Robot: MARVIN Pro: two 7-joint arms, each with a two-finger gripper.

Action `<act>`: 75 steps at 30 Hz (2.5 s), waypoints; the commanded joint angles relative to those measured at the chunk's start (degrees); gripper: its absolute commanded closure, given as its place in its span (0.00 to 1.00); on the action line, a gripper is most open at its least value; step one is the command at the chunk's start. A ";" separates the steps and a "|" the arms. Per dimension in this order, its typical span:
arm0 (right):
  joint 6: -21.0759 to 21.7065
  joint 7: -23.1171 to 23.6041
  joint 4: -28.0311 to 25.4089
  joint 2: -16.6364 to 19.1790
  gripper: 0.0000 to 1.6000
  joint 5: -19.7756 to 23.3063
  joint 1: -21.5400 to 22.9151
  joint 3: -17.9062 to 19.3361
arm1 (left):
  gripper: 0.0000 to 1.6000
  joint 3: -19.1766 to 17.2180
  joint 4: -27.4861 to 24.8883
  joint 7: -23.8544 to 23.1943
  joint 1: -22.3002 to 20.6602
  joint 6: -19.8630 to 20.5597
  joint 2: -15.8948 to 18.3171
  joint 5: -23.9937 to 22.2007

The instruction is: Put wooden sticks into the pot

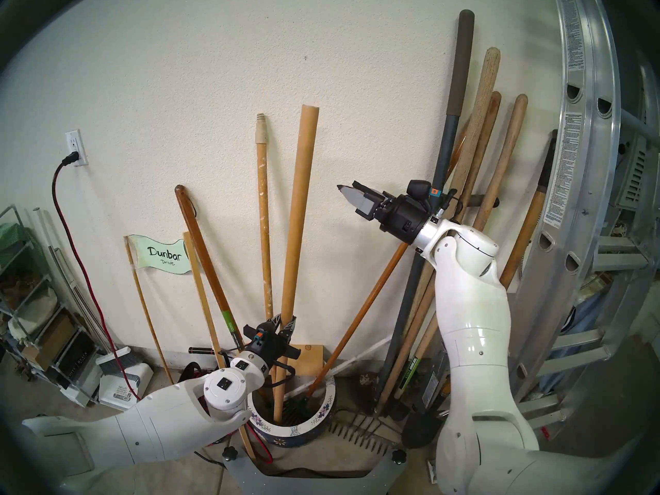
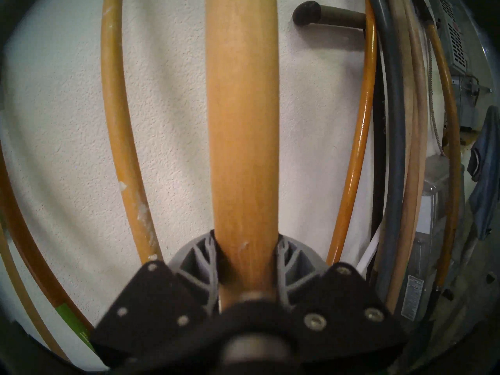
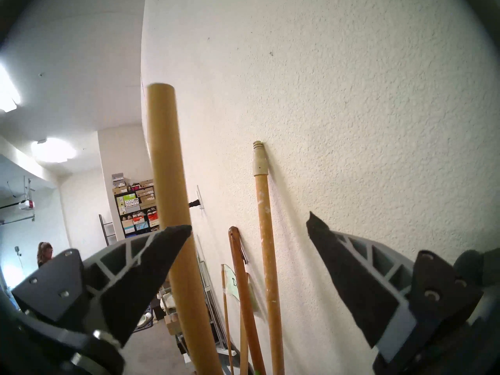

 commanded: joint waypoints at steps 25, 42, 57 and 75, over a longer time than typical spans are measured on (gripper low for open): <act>0.98 -0.47 -0.53 0.34 0.00 -1.64 1.27 -0.39 | 1.00 -1.90 18.57 -8.25 -9.67 -0.50 -13.15 -6.78; 1.76 -1.28 -1.02 0.41 0.00 -1.89 1.23 0.42 | 1.00 -0.95 35.16 -11.83 -14.81 4.26 -21.63 -8.35; 2.25 -1.42 -1.63 1.07 0.00 -2.07 0.74 1.39 | 1.00 -2.53 51.79 -14.88 -19.36 2.38 -29.13 -10.30; 1.86 -0.81 -0.85 1.23 0.00 -2.03 1.49 1.23 | 0.65 -3.37 67.98 -19.19 -24.17 -2.86 -34.90 -10.69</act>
